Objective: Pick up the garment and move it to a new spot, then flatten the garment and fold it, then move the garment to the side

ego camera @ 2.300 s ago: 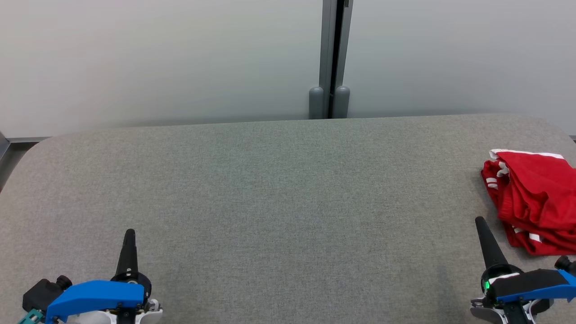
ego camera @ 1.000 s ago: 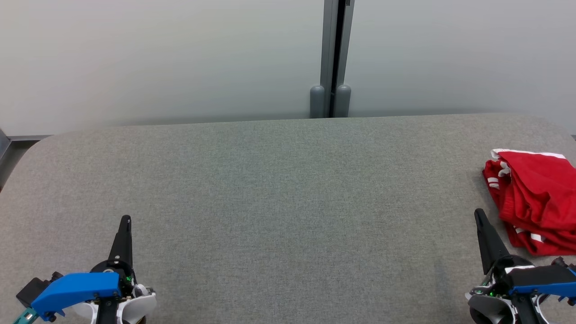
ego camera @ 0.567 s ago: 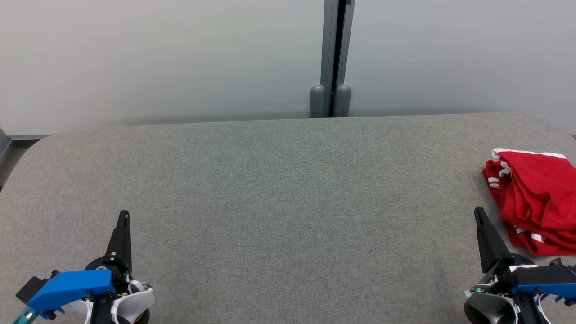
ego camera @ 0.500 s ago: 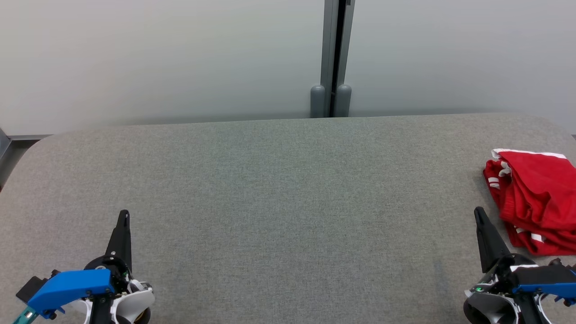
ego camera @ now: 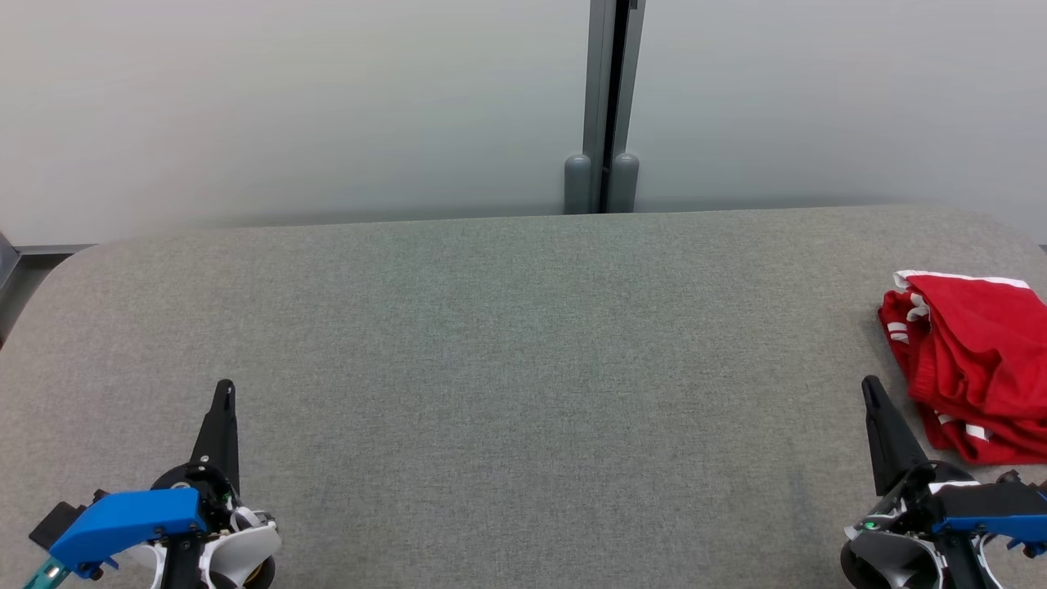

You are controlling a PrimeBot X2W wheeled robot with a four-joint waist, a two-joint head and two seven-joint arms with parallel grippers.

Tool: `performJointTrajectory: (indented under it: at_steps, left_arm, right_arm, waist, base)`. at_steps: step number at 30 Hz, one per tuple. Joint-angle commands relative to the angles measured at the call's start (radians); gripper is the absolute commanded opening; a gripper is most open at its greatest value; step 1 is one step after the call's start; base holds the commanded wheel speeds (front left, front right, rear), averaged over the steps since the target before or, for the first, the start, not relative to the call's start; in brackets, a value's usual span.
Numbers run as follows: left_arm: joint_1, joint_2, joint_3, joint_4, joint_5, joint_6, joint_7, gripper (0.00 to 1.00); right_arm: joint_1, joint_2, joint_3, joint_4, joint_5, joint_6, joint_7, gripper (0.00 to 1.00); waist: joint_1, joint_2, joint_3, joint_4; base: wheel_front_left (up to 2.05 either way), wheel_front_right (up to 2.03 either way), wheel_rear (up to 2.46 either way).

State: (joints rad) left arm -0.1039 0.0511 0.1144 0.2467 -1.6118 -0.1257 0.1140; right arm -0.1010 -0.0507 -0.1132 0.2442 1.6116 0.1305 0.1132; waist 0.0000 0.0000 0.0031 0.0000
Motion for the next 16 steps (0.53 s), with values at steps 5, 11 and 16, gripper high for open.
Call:
performJointTrajectory:
  at_steps: [5, 11, 16]
  left_arm:
    - [-0.009, -0.002, 0.002, -0.004, -0.002, -0.009, 0.004, 0.00]
    - [-0.009, -0.002, 0.002, -0.004, -0.002, -0.009, 0.004, 0.00]
    - [-0.009, -0.002, 0.002, -0.004, -0.002, -0.009, 0.004, 0.00]
  right_arm:
    - [-0.014, 0.001, -0.002, 0.002, 0.002, 0.000, 0.003, 0.00]
    - [-0.014, 0.001, -0.002, 0.002, 0.002, 0.000, 0.003, 0.00]
    - [-0.014, 0.001, -0.002, 0.002, 0.002, 0.000, 0.003, 0.00]
  waist:
    - [0.0000, 0.0000, 0.000, 0.000]
    - [0.0000, 0.0000, 0.000, 0.000]
    - [0.0000, 0.0000, 0.000, 0.000]
  base:
    - [0.00, 0.00, 0.00]
    - [0.00, 0.00, 0.00]
    - [0.00, 0.00, 0.00]
